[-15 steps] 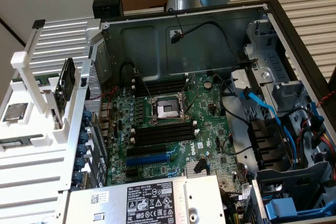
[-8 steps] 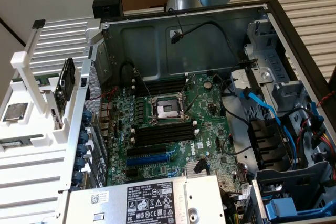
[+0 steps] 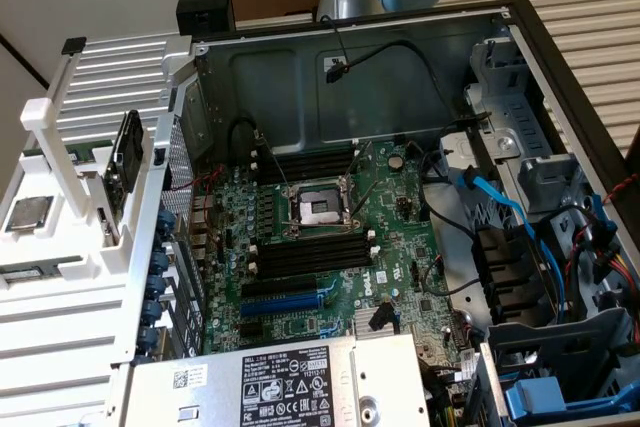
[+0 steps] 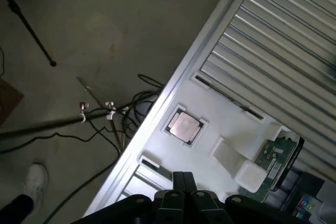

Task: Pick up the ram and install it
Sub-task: 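Pick up the ram and move it above insertion slot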

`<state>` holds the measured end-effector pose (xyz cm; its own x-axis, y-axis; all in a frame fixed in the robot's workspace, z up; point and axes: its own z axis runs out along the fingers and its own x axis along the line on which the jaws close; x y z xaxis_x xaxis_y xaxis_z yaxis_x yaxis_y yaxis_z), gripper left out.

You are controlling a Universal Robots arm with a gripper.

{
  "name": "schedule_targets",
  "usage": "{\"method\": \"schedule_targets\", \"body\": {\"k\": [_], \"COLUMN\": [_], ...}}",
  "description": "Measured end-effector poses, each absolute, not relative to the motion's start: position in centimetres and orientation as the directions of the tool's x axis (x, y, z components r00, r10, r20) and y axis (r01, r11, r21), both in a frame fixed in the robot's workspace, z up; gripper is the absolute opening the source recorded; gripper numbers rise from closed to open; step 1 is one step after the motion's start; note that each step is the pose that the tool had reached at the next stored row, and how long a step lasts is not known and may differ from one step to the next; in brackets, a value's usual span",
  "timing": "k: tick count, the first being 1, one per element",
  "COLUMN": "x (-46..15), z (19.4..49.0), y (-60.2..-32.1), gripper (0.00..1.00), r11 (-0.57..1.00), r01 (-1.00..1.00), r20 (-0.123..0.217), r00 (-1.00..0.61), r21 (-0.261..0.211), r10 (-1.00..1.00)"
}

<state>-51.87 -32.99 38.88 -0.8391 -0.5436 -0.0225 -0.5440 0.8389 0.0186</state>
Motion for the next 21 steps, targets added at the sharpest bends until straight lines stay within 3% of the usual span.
{"method": "schedule_targets", "body": {"k": [21], "x": [-51.87], "z": [38.68], "y": [-32.99], "gripper": [0.10], "r11": [0.543], "r01": [-0.839], "r20": [-0.021], "r00": [-0.543], "r21": [0.020], "r10": [-0.839]}}
